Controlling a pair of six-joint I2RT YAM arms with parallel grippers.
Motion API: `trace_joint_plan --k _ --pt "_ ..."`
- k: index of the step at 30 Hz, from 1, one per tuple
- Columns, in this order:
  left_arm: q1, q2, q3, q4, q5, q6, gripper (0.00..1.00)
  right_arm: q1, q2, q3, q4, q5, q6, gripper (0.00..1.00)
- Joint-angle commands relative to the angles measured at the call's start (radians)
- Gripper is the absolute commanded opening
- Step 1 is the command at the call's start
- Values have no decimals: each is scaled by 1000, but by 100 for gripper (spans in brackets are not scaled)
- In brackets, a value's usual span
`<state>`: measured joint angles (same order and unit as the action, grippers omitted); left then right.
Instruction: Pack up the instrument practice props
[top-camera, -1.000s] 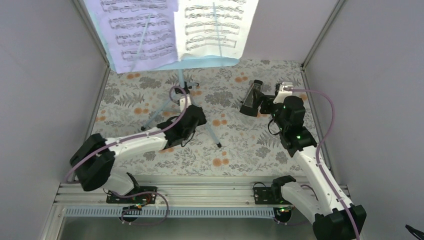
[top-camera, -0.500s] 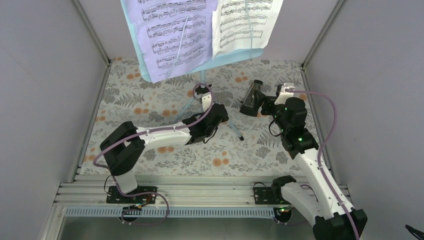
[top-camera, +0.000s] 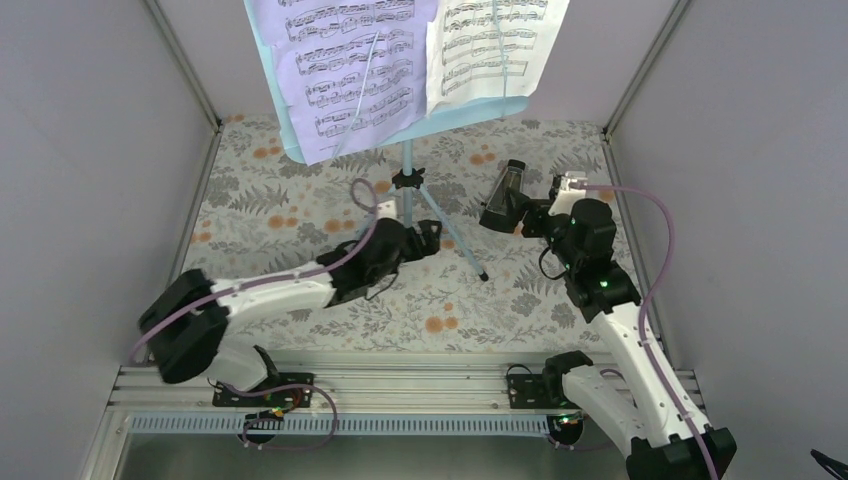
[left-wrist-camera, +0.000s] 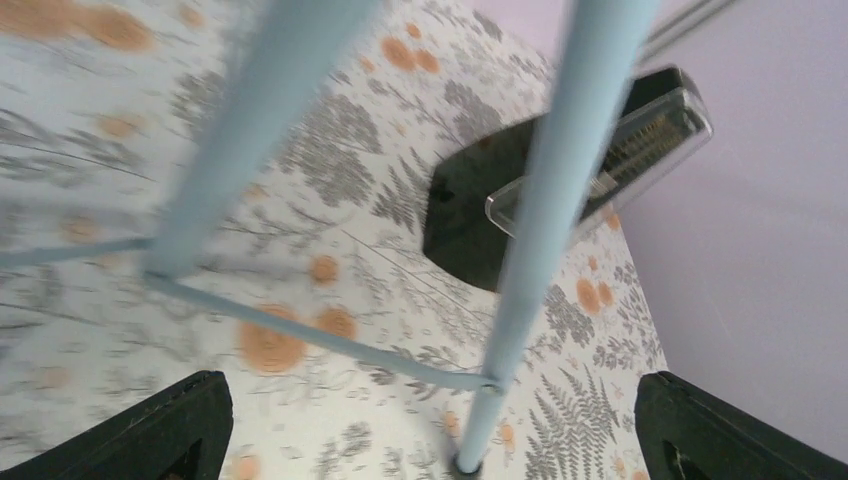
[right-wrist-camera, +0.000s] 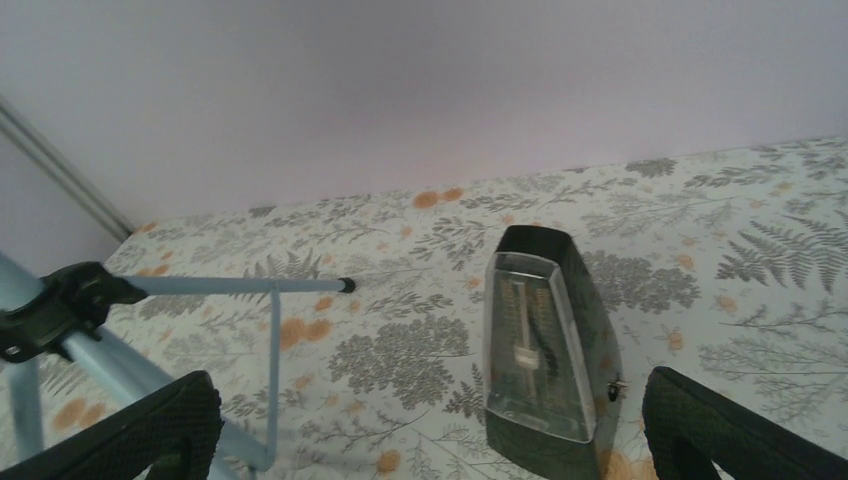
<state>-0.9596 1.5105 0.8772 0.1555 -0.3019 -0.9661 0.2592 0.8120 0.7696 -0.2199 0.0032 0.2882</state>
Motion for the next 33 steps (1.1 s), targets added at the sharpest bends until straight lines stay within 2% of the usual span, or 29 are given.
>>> trace_joint_plan --k 1,4,7,12,15,17,20,22,23,24,25,27,31,33 --pt "103 -200 -154 -66 77 67 100 -11 -20 12 -39 -147 -9 100" --pt "241 -365 -242 -141 162 148 100 -8 -47 -7 -1 -291 6 100" --pt "387 -512 -242 -269 247 255 100 -6 -44 -14 33 -439 14 100" --pt "681 -657 -139 -470 482 415 100 24 3 5 46 -669 -31 97" --pt "857 -719 -80 -556 631 467 100 65 25 47 18 -749 -60 97" --pt "921 -744 -37 -598 736 505 100 89 38 76 5 -794 -61 97" --pt "947 -745 63 -654 936 582 99 122 55 129 15 -884 -34 96" --pt "947 -740 148 -718 1059 644 95 147 64 169 36 -926 0 95" --pt "947 -744 194 -756 1096 673 85 161 67 190 45 -940 14 94" --pt "946 -754 245 -798 1120 705 74 180 69 219 57 -950 30 94" --pt "946 -761 290 -832 1144 732 70 192 72 240 68 -951 47 94" --pt "935 -770 371 -896 1197 773 69 218 83 275 91 -950 72 93" --pt "924 -802 407 -865 1262 720 66 261 115 341 112 -937 89 93" --pt "924 -802 431 -864 1263 707 61 280 135 370 113 -928 89 92"
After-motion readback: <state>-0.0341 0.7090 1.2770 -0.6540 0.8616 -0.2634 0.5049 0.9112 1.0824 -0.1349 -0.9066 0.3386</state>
